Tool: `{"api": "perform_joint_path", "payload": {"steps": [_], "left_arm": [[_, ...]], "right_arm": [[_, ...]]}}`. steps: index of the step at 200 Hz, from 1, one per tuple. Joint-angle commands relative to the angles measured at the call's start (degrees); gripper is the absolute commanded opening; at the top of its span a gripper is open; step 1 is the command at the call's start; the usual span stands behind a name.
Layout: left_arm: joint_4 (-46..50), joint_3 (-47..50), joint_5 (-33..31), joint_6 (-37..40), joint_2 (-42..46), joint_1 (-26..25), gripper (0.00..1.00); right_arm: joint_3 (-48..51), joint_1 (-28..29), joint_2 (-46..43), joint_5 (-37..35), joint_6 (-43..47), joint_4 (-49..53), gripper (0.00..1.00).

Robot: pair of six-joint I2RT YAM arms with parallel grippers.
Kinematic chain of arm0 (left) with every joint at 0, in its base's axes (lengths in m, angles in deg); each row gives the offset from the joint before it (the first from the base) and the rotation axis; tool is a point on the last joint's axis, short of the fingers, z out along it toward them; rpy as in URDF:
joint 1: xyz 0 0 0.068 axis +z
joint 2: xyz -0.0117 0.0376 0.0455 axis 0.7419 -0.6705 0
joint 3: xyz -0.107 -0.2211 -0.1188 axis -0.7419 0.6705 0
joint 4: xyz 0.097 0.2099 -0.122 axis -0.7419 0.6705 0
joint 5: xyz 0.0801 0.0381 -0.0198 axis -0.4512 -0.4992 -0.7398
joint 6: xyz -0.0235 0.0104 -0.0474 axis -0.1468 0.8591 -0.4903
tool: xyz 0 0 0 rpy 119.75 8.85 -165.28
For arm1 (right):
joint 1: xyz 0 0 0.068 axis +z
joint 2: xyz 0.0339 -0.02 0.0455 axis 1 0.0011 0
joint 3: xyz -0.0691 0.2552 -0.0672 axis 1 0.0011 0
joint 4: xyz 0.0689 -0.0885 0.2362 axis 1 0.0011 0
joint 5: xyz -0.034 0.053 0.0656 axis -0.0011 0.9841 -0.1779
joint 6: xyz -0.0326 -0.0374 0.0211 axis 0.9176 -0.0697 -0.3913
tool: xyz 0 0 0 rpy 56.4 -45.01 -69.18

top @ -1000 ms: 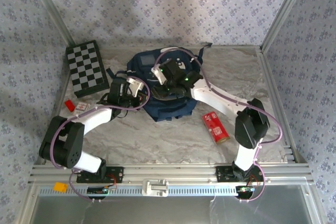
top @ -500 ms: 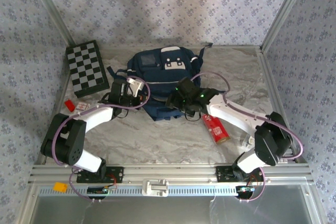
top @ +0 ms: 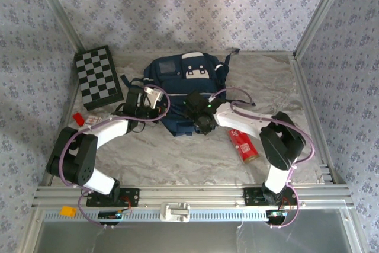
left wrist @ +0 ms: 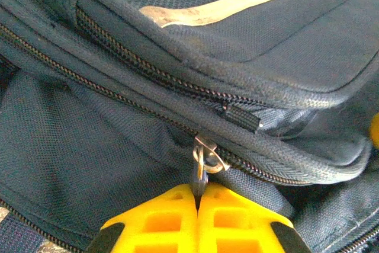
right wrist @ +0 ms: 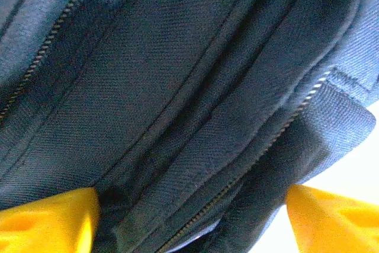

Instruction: Pack the student bag

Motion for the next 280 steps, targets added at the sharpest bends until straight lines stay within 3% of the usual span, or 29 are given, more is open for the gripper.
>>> {"api": "perform_joint_path", "payload": {"steps": [1,24,44,67,156,225,280], "left_arm": [[-0.86,-2.49,-1.12,1.6,0.02,-0.5,0.0],[0.32,-2.38,-2.6,3.01,0.48,-0.5,0.0],[1.55,-2.3,-4.76,4.64,0.8,-0.5,0.0],[1.99,-2.26,-6.92,5.11,0.85,0.22,0.0],[5.3,-9.33,-10.07,0.45,-5.89,3.43,0.0],[8.09,-13.91,-13.9,-0.93,-9.4,5.12,0.0],[8.83,-14.27,-11.17,-5.08,-8.28,6.13,0.0]], "right_arm": [[-0.76,0.01,2.2,-2.5,-1.74,4.34,0.68],[1.19,-0.9,1.76,-2.81,2.14,2.95,0.45],[0.52,-1.94,1.77,-0.83,6.44,6.33,0.18],[2.55,-3.66,-0.44,0.08,12.65,3.47,0.0],[9.39,-11.39,-7.12,11.8,32.55,-0.78,0.0],[12.68,-12.87,-11.38,13.44,37.84,-0.67,0.0],[8.9,-9.17,-8.4,15.71,40.96,0.15,0.0]]}}
